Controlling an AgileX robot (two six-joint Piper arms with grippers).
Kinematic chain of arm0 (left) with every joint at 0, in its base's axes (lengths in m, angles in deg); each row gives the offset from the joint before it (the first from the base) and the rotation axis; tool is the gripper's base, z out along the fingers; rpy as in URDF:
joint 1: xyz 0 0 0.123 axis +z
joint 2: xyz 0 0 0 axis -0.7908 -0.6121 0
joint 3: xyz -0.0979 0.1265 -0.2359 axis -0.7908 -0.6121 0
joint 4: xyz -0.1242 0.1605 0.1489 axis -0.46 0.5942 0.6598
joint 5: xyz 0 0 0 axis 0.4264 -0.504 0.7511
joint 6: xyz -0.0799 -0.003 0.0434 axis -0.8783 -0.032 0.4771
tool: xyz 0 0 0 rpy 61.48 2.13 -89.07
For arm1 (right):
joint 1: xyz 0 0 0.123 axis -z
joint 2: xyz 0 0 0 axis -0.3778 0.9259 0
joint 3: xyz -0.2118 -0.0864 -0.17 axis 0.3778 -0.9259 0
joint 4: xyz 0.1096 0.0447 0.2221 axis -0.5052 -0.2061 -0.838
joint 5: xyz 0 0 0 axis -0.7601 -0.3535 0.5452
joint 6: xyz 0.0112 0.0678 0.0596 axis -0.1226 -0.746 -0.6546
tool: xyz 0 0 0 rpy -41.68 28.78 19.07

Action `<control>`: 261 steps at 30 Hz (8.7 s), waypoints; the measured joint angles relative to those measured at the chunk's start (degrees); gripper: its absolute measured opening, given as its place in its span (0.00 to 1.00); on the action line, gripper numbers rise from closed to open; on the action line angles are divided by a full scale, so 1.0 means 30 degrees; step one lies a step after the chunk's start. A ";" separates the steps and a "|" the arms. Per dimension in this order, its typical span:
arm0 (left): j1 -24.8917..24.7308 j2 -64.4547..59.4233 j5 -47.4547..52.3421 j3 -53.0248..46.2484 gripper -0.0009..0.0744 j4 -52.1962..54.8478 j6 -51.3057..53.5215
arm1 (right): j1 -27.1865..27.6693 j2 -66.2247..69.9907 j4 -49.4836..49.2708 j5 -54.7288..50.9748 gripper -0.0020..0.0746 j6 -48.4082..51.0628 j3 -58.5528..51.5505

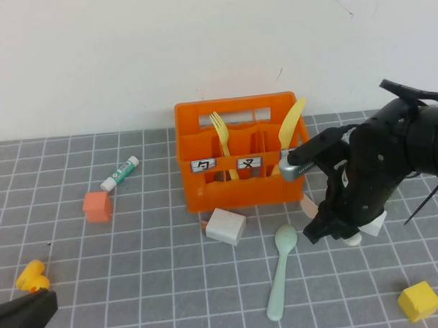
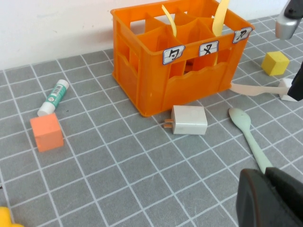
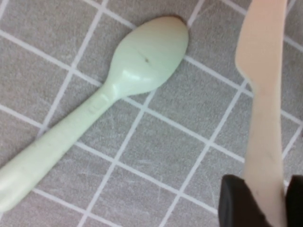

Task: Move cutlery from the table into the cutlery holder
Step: Pick up the knife, then place the knife on the box, then pick up the spoon

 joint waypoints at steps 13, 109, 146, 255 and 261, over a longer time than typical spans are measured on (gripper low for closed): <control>0.0000 0.0000 -0.0109 0.0000 0.01 0.0000 -0.0034 | 0.0000 0.2014 -0.0404 0.0688 0.05 0.0075 0.0000; 0.0000 0.0000 -0.0260 -0.0043 0.01 -0.0493 0.0001 | 0.0775 0.3457 -0.2549 0.0001 0.21 0.5209 0.0145; 0.0000 0.0000 -0.0411 -0.0043 0.01 -0.0351 -0.0042 | 0.0741 -0.7859 -0.5582 0.4242 0.21 0.5280 -0.0185; 0.0000 0.0000 -0.1238 -0.0550 0.01 -0.0276 0.0007 | -0.4776 -0.0117 -0.5840 0.4540 0.02 0.4828 -0.3041; 0.0000 0.0000 -0.1238 -0.0550 0.01 -0.0317 0.0007 | -0.4776 0.1500 -0.6104 0.4798 0.02 0.5457 -0.3041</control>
